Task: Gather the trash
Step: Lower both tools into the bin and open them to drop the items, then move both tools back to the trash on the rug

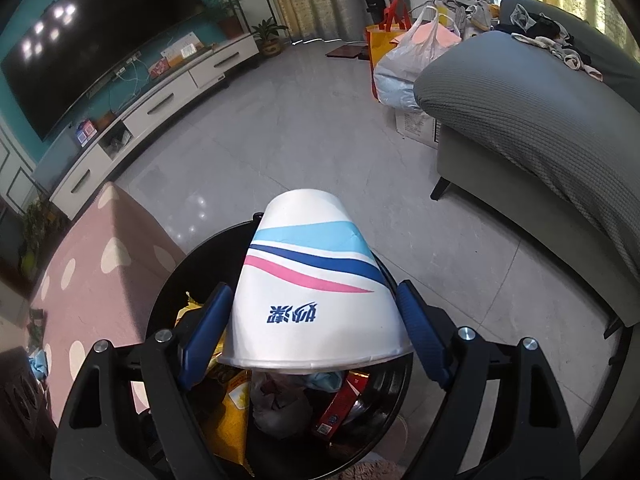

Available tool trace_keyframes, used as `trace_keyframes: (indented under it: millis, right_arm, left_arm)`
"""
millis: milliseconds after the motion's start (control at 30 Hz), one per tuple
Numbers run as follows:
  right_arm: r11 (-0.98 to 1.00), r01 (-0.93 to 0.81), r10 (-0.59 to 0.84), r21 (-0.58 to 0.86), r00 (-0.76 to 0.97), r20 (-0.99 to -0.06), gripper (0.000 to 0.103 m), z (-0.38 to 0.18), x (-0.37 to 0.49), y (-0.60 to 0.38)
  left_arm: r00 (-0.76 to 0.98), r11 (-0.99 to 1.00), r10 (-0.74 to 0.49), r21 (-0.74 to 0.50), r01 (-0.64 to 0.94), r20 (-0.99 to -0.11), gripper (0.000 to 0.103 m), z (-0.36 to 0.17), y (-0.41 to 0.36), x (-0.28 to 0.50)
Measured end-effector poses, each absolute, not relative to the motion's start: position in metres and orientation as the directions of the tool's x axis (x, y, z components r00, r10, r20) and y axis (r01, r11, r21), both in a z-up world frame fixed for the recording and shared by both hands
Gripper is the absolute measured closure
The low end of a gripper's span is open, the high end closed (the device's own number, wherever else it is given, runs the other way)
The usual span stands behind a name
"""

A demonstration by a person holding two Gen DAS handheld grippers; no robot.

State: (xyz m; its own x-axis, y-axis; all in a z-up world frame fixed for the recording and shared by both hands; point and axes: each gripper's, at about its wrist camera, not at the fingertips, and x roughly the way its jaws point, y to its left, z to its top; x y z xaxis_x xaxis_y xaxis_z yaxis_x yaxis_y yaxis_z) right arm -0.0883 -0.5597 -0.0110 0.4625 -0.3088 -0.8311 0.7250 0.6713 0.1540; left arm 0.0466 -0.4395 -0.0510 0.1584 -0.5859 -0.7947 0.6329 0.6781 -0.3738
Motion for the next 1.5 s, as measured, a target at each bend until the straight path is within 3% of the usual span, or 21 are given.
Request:
trace_keyframes:
  millis: [567,967,1067,1200,1333,1500]
  right_arm:
    - [0.680,0.723,-0.310,0.125,0.438,-0.844,0.021,-0.016,-0.085,-0.559]
    - [0.679,0.725,-0.312,0.117,0.429,-0.848,0.021,-0.017,-0.085,-0.561]
    - [0.680,0.723,-0.305,0.119,0.428,-0.851,0.020,-0.017,-0.086,-0.562]
    - [0.677,0.727,-0.302,0.112,0.414,-0.858,0.020,-0.020,-0.085,-0.562]
    - [0.678,0.726,-0.296,0.116,0.414,-0.861,0.019,-0.020,-0.085,-0.562]
    - [0.674,0.730,-0.299,0.113,0.409,-0.862,0.016,-0.020,-0.086,-0.562]
  left_arm:
    - [0.132,0.680,-0.579,-0.387,0.623,-0.805,0.095,-0.060,-0.455,0.047]
    - [0.127,0.691,-0.572,-0.392,0.608,-0.811,0.088,-0.064,-0.459,0.049]
    - [0.125,0.693,-0.572,-0.396,0.603,-0.811,0.082,-0.066,-0.457,0.050]
    - [0.124,0.688,-0.578,-0.400,0.606,-0.806,0.060,-0.066,-0.456,0.049]
    - [0.131,0.684,-0.584,-0.399,0.611,-0.801,0.045,-0.063,-0.455,0.048]
    - [0.143,0.684,-0.596,-0.406,0.606,-0.790,0.032,-0.055,-0.448,0.049]
